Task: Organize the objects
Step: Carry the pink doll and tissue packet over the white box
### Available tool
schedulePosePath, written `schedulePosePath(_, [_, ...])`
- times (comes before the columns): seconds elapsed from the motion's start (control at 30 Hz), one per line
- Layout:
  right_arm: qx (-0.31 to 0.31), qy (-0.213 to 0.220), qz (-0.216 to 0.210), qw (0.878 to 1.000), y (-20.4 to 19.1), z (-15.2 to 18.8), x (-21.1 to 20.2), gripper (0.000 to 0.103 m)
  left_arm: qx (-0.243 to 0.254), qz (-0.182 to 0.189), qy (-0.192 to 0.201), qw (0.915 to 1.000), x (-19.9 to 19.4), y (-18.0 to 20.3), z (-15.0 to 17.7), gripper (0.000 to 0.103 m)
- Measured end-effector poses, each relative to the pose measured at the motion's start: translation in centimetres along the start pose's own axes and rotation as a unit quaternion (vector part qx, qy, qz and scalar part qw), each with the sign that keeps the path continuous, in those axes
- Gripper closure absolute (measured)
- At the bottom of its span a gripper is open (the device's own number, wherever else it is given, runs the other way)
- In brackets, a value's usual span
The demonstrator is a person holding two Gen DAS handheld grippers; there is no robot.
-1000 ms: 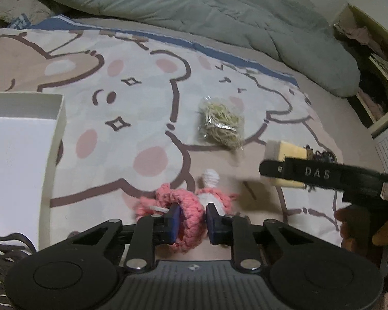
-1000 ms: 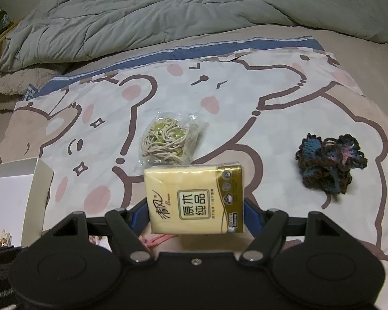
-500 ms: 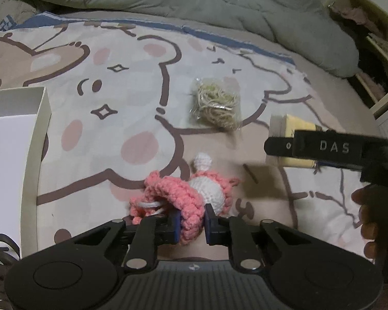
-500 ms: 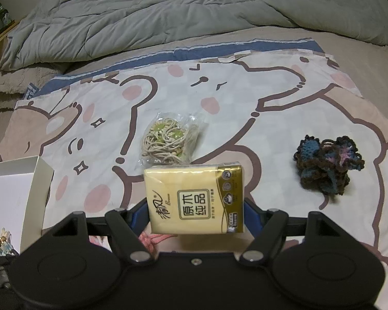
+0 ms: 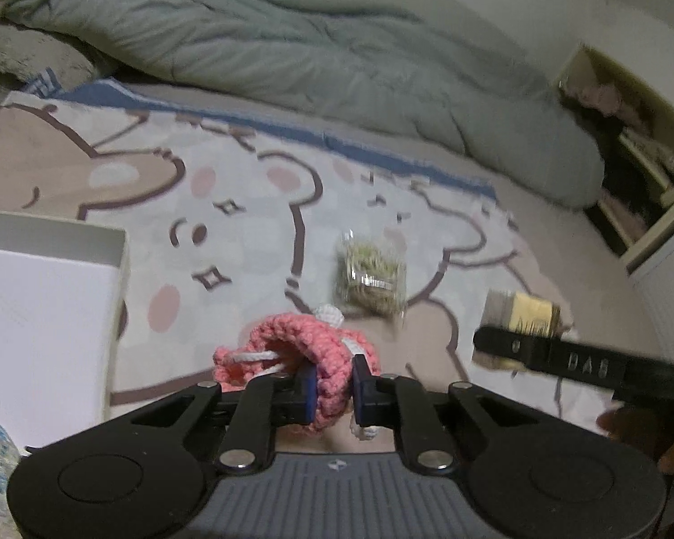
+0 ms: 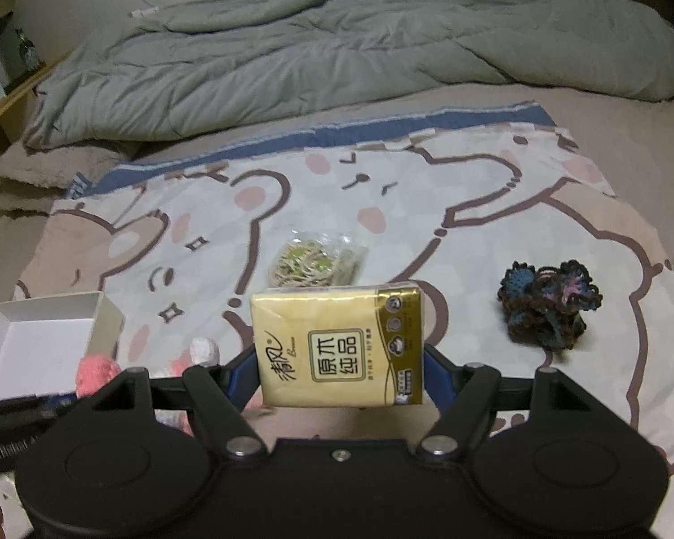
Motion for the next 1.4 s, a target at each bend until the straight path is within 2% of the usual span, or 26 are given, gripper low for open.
schedulePosePath(0.17, [-0.008,0.017,-0.015,1.0,-1.6,-0.3,-1.7,0.029,-0.016,0.01,0.043,0.9989,-2.8,-0.8,-1.9,0.088])
schedulePosePath(0.4, [-0.013,0.036,-0.042,0.998,-4.5,-0.5,-3.6,0.029,-0.04,0.006,0.09,0.9951,-6.4,-3.2,-3.8,0.088])
schedulePosePath(0.9, [-0.026,0.05,-0.085,0.995,-11.5,-0.7,-4.0,0.029,-0.089,-0.024,0.165,0.9819,-13.2,-11.5,-6.5,0.088])
schedulePosePath(1.13, [-0.038,0.045,-0.109,0.992,-15.8,-0.4,-2.9,0.029,-0.102,-0.05,0.164,0.98,-13.5,-15.0,-6.7,0.088])
schedulePosePath(1.4, [-0.099,0.024,-0.145,0.984,-21.1,1.2,-0.7,0.029,-0.123,-0.076,0.133,0.9804,-10.7,-18.4,-6.4,0.088])
Point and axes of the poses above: each gripper's, at about its wrist camera, not at the fingertips, and x roughly the way its jaws point, y to its right, z to its underside, the point moved 8 cm from there along x, roughly the way its jaws point, and after that the axes turned 6 degrees about y, right-handed, at the moved point
